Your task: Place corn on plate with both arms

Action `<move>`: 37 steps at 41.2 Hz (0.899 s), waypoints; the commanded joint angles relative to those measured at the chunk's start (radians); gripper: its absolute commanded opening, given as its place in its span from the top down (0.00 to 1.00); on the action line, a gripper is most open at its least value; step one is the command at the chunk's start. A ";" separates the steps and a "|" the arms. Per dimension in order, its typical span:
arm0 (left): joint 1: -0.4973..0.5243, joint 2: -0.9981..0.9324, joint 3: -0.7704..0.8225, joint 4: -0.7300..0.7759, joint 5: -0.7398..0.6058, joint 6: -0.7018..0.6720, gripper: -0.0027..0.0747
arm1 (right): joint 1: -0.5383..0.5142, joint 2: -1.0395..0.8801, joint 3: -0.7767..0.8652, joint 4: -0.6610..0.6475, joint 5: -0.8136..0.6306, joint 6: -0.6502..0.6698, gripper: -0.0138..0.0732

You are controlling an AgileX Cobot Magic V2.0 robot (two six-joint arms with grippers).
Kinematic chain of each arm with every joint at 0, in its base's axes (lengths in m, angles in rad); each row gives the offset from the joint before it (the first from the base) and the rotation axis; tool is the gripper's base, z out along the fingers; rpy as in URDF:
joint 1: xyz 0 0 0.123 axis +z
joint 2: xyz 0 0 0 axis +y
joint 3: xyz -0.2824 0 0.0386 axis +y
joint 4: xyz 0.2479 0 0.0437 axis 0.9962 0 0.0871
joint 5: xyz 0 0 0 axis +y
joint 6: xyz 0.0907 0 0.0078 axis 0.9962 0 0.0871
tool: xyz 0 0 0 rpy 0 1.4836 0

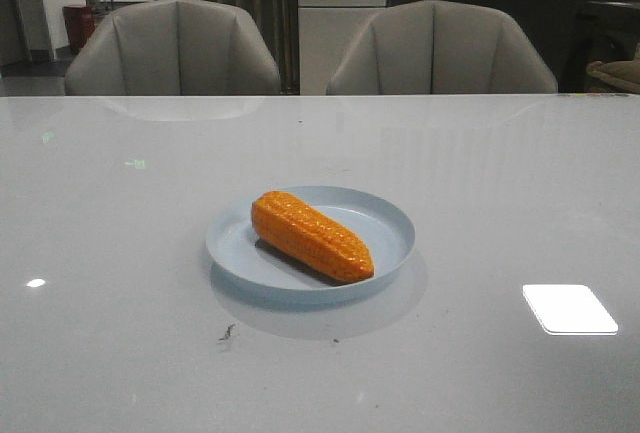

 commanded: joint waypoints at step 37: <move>-0.001 -0.015 0.038 -0.001 -0.085 -0.011 0.84 | -0.004 -0.640 0.575 0.005 -0.645 -0.007 0.78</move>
